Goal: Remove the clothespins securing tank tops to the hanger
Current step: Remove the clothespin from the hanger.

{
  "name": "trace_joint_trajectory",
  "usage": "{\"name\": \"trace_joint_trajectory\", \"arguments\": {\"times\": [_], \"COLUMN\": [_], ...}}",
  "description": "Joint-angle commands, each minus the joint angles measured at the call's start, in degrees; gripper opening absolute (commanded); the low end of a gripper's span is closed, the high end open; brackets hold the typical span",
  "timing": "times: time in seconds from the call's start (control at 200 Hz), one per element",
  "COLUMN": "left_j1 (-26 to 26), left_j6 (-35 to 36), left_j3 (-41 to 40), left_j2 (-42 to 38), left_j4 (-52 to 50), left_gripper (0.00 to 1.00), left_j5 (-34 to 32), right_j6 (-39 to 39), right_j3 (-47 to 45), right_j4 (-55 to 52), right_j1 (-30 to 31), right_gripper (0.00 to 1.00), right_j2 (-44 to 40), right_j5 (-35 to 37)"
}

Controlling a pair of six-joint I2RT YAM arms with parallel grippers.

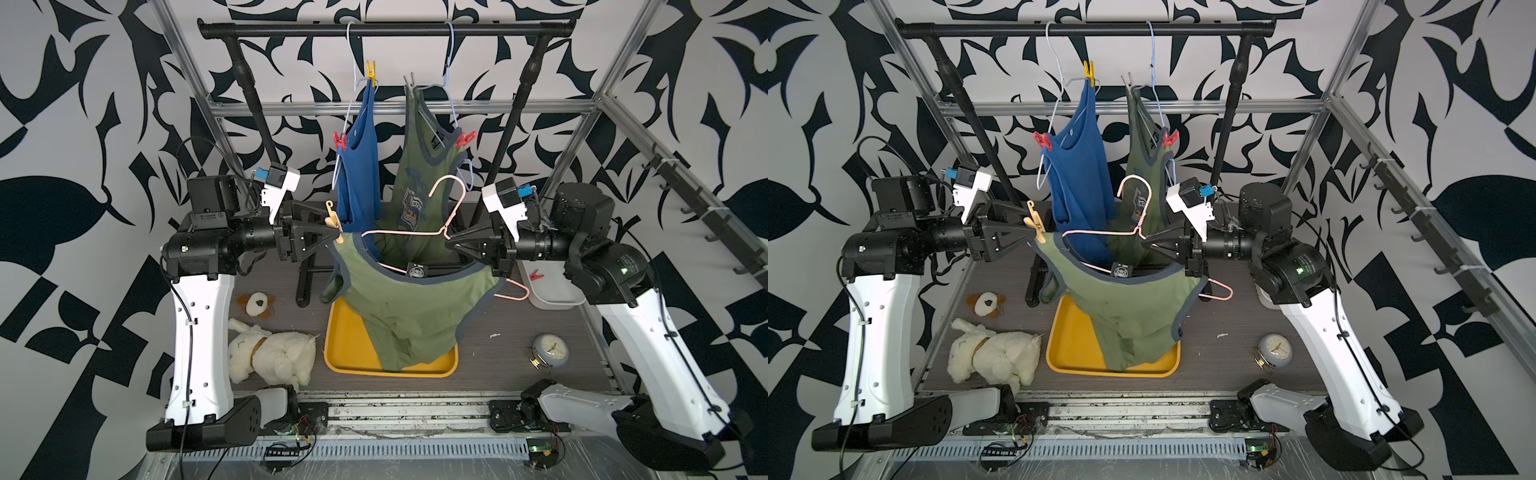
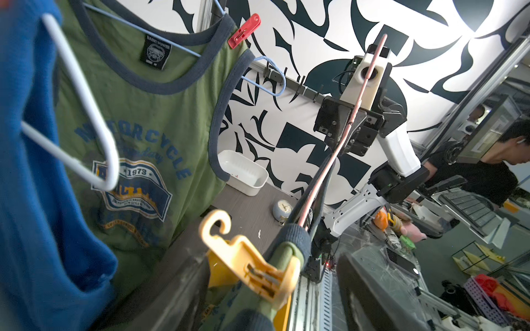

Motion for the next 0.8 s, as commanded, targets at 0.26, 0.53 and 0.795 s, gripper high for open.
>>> {"name": "trace_joint_trajectory", "arguments": {"times": [0.26,0.53,0.795], "left_j1": [0.49,0.46,0.51], "left_j6": [-0.80,-3.71,-4.80], "left_j3": [0.88,0.74,0.48], "left_j2": [0.08,2.02,1.67], "left_j4": [0.58,3.30,4.16], "left_gripper": [0.67,0.66,0.60], "left_j5": [4.10,4.25,4.98], "right_j6": [1.66,3.34,4.88], "right_j3": [1.26,0.97,-0.21], "right_j4": [6.16,6.99,9.06], "right_j1": [-0.16,-0.16,-0.16], "right_gripper": [0.00,0.00,0.00], "right_j2": [-0.58,0.18,0.47], "right_j5": [-2.49,-3.86,-4.87]}}
